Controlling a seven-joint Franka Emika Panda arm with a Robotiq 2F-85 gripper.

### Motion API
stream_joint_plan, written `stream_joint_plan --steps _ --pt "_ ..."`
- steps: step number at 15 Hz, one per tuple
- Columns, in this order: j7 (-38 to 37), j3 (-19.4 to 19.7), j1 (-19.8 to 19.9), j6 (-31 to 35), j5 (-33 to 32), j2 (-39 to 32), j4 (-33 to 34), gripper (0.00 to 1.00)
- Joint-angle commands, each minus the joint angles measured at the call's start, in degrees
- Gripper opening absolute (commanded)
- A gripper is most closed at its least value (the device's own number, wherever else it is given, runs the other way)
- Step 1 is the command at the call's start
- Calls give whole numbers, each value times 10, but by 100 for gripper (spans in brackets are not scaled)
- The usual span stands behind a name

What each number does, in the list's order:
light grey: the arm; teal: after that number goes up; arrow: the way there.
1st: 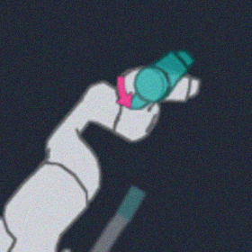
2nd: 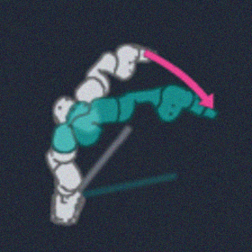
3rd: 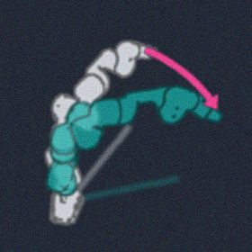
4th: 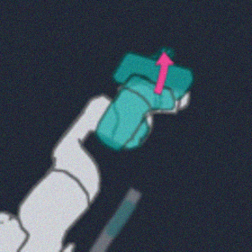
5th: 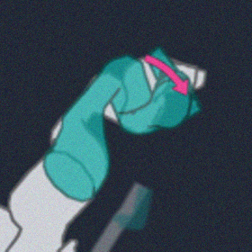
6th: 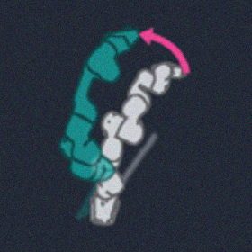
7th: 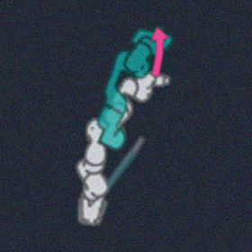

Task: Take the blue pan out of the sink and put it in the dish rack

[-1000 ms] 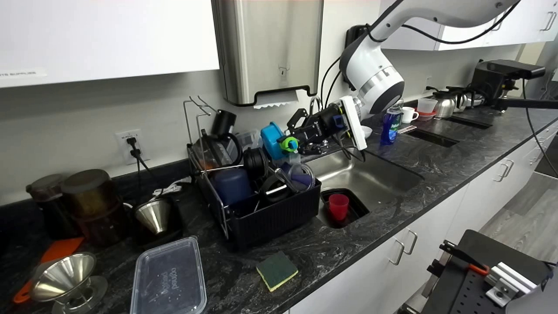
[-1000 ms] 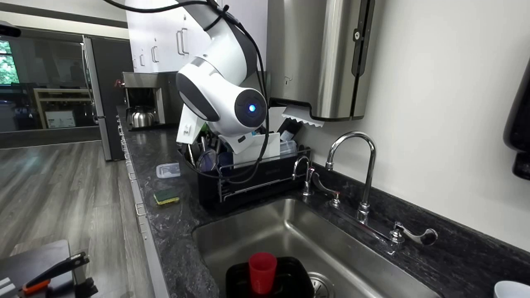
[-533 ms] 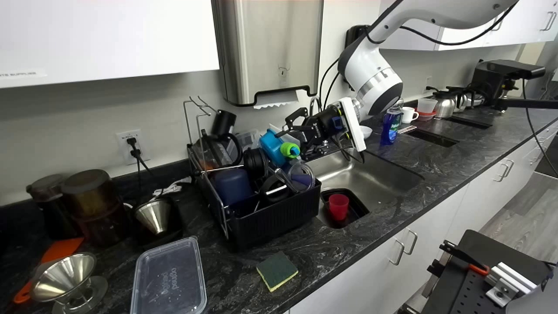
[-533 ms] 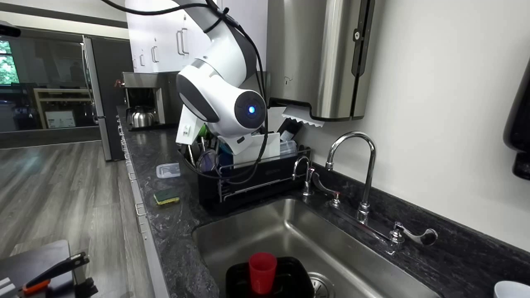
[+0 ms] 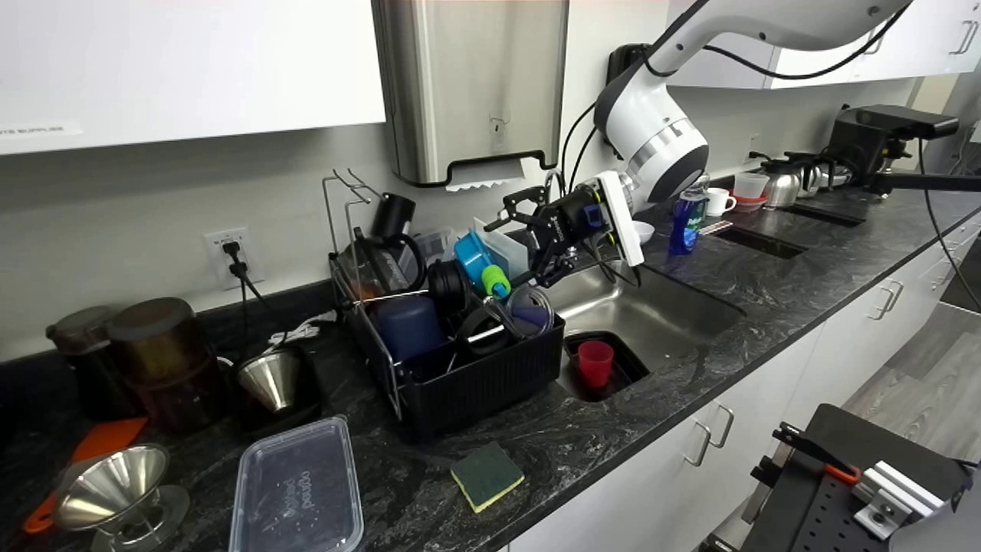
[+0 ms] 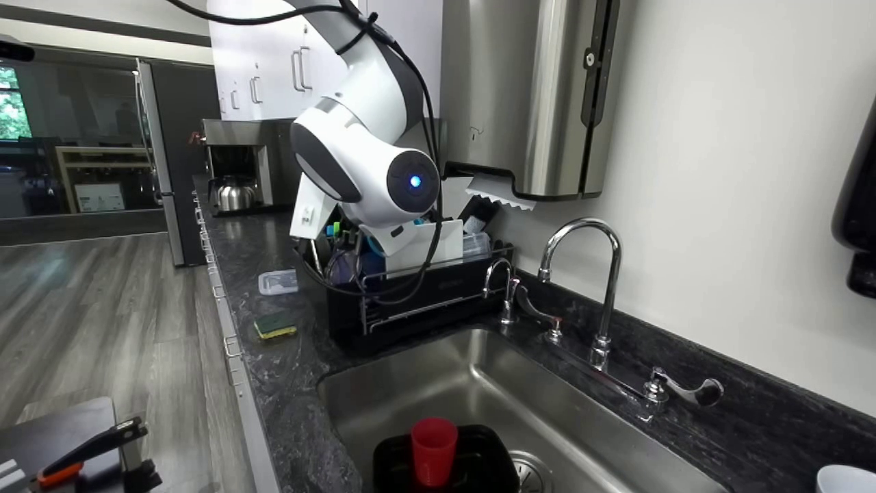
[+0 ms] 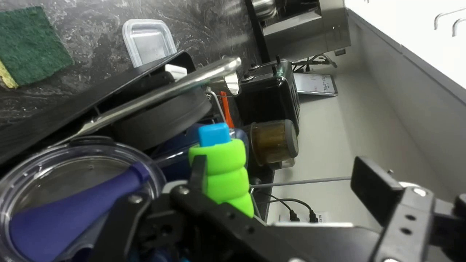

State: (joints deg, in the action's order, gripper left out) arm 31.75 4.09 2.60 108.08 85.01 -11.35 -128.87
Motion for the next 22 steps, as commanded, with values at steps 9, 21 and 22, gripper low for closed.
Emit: stream_joint_plan --steps 9,21,22 --pt "-39 2 3 5 -55 99 -70 100" --pt "-54 -7 13 85 -247 247 -116 100" --pt "-54 -7 13 90 -269 253 -114 100"
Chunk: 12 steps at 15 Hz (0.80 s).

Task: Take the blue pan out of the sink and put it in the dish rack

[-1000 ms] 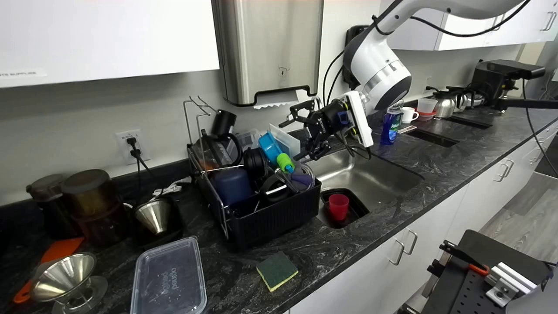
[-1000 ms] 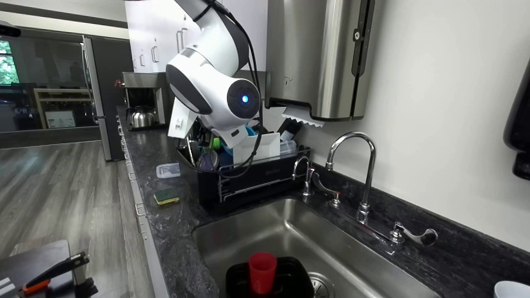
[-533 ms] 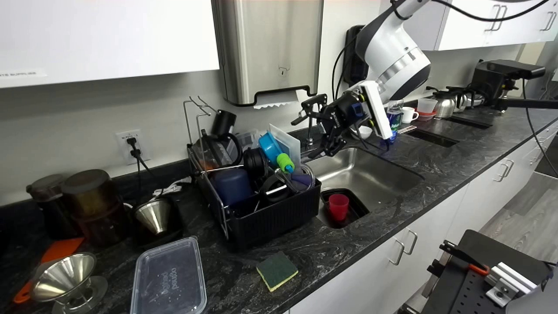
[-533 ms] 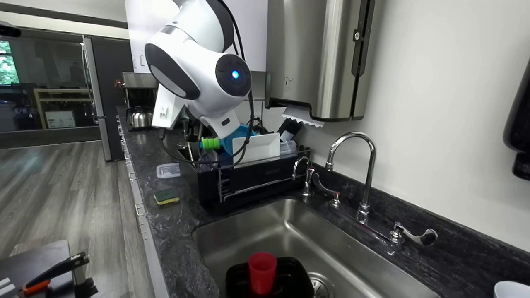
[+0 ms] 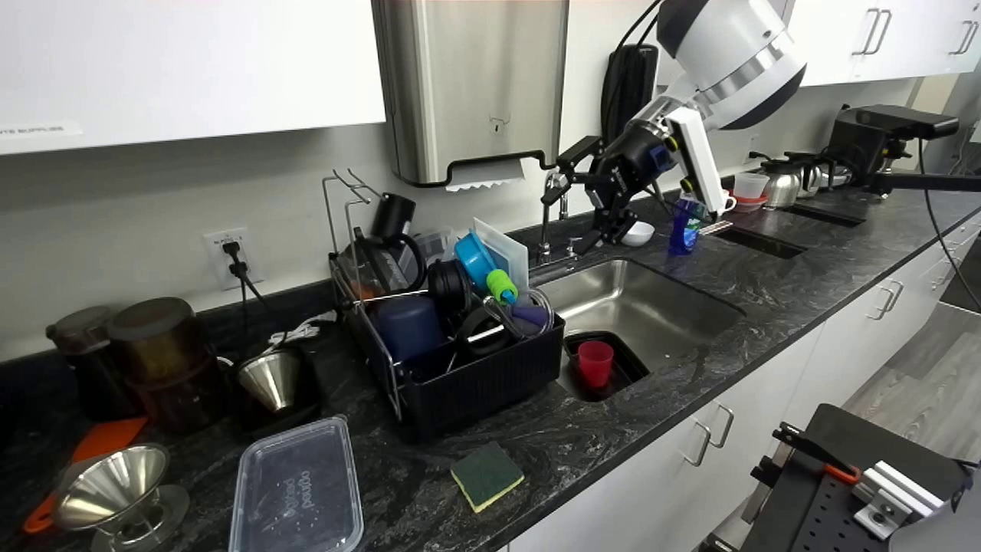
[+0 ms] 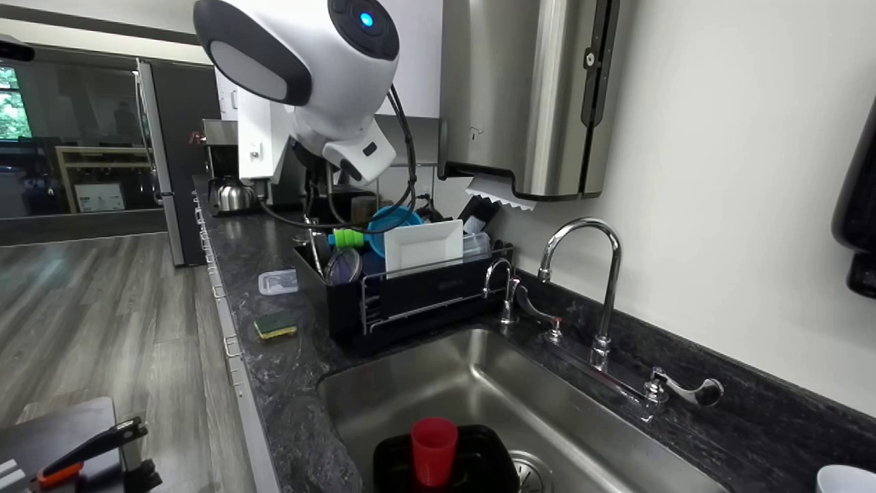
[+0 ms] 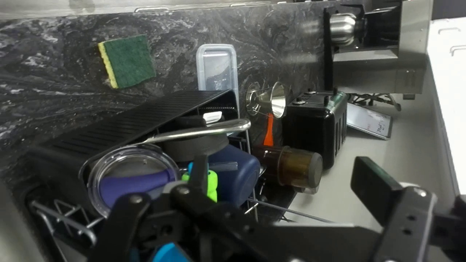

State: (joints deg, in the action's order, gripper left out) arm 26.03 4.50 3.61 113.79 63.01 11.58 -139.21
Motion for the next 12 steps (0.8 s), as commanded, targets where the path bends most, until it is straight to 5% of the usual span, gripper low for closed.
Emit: stream_joint_plan --steps 1,12 --pt "5 -12 2 38 -75 28 -9 100" --pt "70 42 5 38 -297 -1 17 100"
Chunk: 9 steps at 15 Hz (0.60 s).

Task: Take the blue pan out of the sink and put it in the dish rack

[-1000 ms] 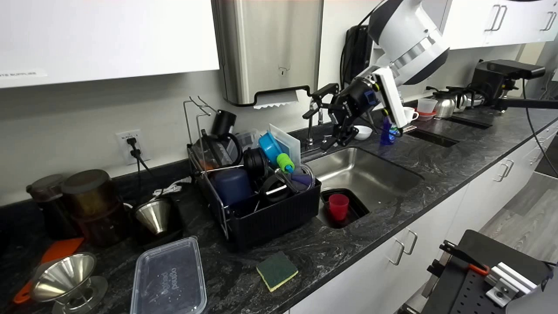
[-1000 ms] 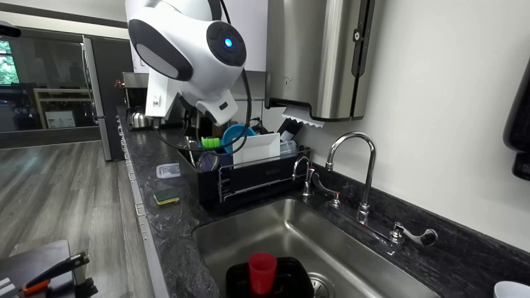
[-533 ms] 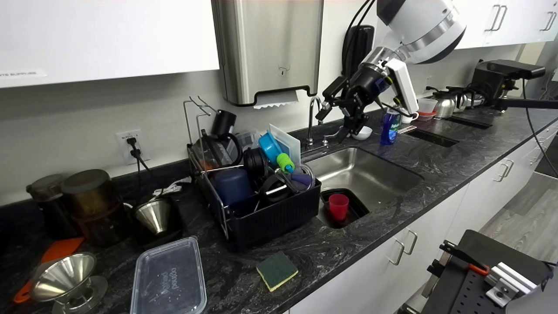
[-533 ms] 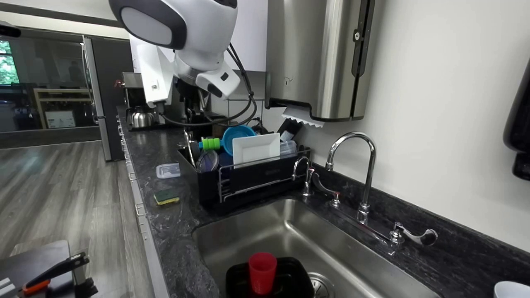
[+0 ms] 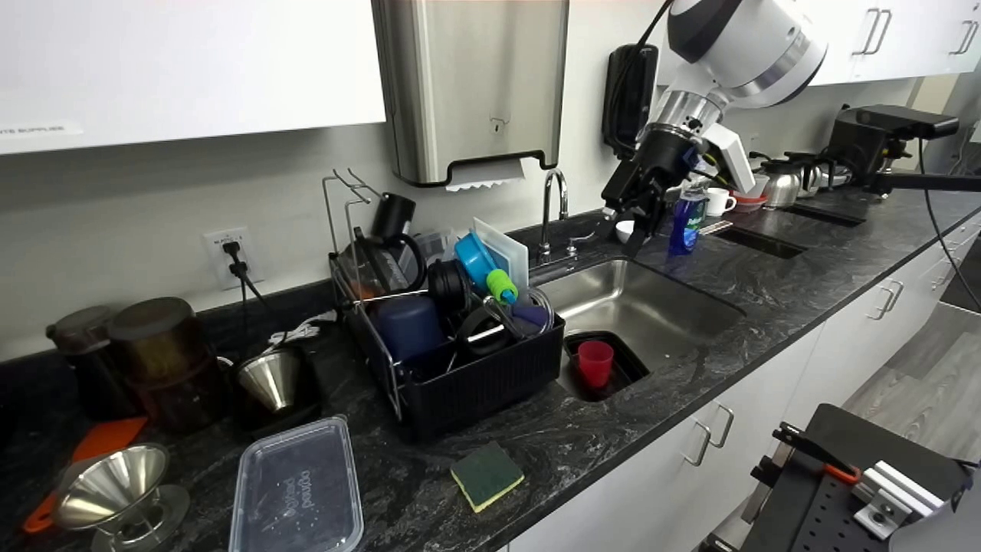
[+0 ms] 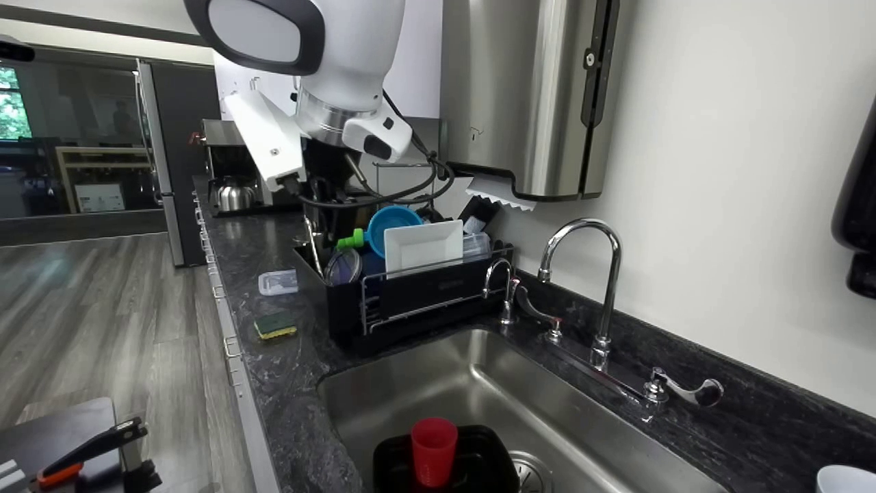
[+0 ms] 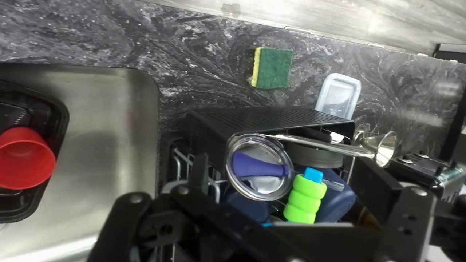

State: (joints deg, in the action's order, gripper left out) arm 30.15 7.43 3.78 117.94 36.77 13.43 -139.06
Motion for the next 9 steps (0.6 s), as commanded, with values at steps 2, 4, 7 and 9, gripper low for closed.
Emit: stream_joint_plan --steps 2,4,7,9 --pt "51 26 5 -7 -60 -34 26 100" --pt "67 35 7 -6 -90 -49 39 100" --pt "89 39 10 2 -128 -74 54 100" --pt "104 38 11 8 -144 -89 59 100"
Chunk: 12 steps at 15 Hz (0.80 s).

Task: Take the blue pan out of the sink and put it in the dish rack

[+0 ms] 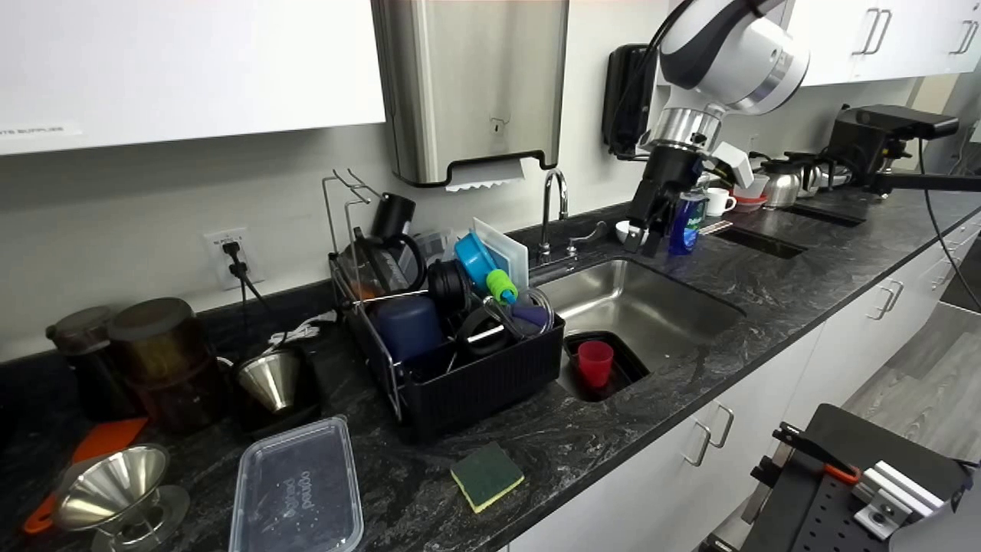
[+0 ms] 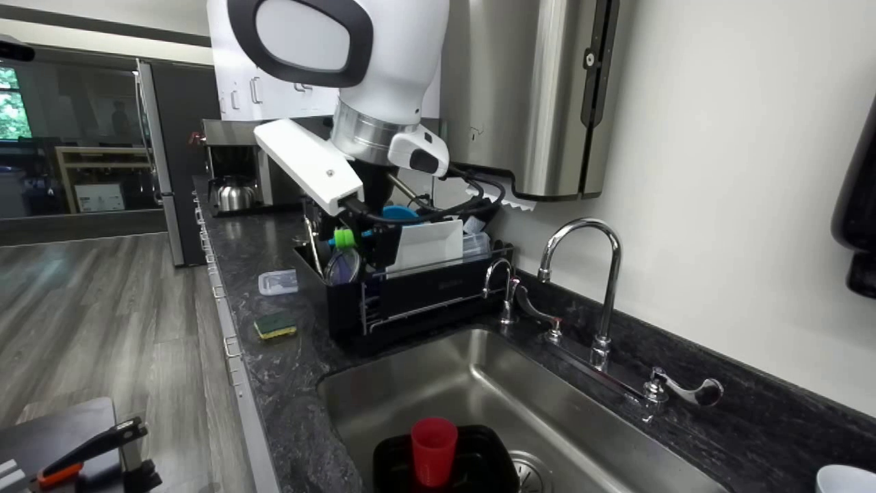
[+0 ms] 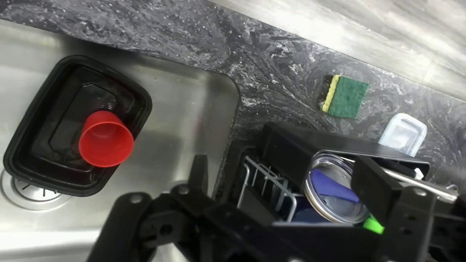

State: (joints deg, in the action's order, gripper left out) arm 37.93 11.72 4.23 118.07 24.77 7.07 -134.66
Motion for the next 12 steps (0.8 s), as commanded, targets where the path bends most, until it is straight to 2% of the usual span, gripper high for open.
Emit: stream_joint_plan --steps 1,5,10,12 --pt "30 -6 8 11 -32 -32 17 100" --pt "32 -9 12 41 -61 -57 20 100" --pt "13 -7 29 97 -41 -102 30 100" --pt "-17 -10 38 95 -29 -124 45 100"
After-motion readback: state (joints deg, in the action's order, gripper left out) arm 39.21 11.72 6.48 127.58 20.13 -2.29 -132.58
